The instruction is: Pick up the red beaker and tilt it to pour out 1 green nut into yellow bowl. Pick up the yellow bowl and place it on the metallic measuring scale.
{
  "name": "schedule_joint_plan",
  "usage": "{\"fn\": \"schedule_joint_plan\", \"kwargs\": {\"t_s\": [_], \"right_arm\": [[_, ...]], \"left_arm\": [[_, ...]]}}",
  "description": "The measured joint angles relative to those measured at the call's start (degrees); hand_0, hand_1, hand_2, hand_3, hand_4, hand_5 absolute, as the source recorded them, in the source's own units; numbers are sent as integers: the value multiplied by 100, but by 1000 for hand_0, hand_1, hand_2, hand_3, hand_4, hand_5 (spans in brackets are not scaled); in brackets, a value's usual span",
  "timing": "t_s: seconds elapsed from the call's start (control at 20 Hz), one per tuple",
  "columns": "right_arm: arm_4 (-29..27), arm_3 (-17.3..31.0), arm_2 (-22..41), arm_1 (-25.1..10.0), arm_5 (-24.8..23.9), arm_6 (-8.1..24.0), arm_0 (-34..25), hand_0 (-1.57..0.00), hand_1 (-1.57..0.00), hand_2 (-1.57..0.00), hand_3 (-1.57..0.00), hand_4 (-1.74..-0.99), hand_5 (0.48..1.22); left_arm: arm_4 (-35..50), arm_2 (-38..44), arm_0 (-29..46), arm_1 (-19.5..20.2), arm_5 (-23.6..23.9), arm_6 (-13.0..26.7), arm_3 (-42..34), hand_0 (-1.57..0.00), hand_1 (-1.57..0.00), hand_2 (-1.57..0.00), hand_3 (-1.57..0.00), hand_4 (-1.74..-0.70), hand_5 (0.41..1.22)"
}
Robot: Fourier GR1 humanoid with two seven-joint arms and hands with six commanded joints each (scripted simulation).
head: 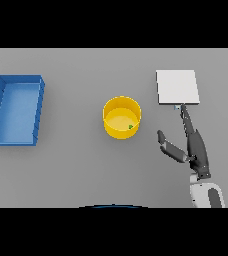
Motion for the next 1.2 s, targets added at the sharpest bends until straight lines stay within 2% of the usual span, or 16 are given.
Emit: {"fn": "schedule_joint_plan", "kwargs": {"t_s": [0.05, 0.2, 0.35, 0.45, 0.55, 0.6, 0.65, 0.7, 0.75, 0.8, 0.9, 1.05, 1.2], "right_arm": [[-4, 50, 9, 13, 18, 100, -73, 1, 1, 1, 1, -1215, 664], [34, 94, 43, 59, -18, -26, 1, 1, 1, 1, 1, -1214, 664], [-7, 65, 12, -21, 45, -24, -43, 1, 1, 1, 1, -1216, 667], [55, 78, 43, 1, 15, 37, -49, 1, 1, 1, 1, -1207, 665], [71, 83, 38, -23, 6, -63, 29, 1, 1, 1, 1, -1205, 664], [55, 69, 41, 14, -11, -43, -40, 1, 1, 1, 1, -1202, 667], [23, 80, 5, -24, 0, -149, -22, 1, 1, 1, 1, -1197, 664], [59, 105, 43, 23, -19, -110, 4, 1, 1, 1, 1, -1192, 663], [38, 106, 30, 7, -2, -87, 25, 1, 1, 1, 1, -1188, 663], [-6, 92, 10, 1, 14, -107, 10, 1, 1, 1, 1, -1187, 664], [31, -4, 60, 23, 2, -187, 110, 1, 1, 1, 1, -1181, 665], [161, -23, 140, 60, -45, -44, 152, 1, 1, 1, 1, -1187, 667], [148, -23, 140, 79, -51, -58, 164, 1, 1, 1, 1, -1188, 668]], "left_arm": [[90, -12, 235, 80, 165, 152, -279, -1571, -1571, -1571, -1449, -1741, 1221], [280, -140, 822, 157, 543, 467, -775, -1571, -1571, -1571, -1474, -1741, 1221], [423, -231, 1108, 135, 860, 543, -1012, -1571, -1571, -1571, -1521, -1741, 1199], [437, -373, 1227, 125, 1024, 681, -1120, -1571, -1571, -1571, -1539, -1741, 1117], [483, -469, 1251, 219, 1084, 782, -1189, -1571, -1571, -1571, -1551, -1741, 967], [491, -585, 1229, 209, 1047, 802, -1064, -1571, -1571, -1571, -1555, -1667, 908], [501, -694, 1233, 262, 981, 792, -1102, -1571, -1571, -1571, -1503, -1530, 865], [580, -781, 1267, 302, 831, 801, -1167, -1564, -1449, -1432, -1362, -1374, 830], [677, -800, 1318, 358, 561, 777, -1294, -1457, -1180, -1187, -1129, -1229, 803], [828, -776, 1345, 491, 271, 776, -1431, -1166, -944, -959, -903, -1120, 778], [1072, -818, 1344, 595, -216, 808, -1567, -746, -604, -613, -577, -968, 740], [1243, -791, 1424, 783, -562, 680, -1699, -381, -309, -313, -295, -851, 698], [1390, -751, 1470, 745, -653, 659, -1698, -195, -158, -160, -151, -802, 679]]}}
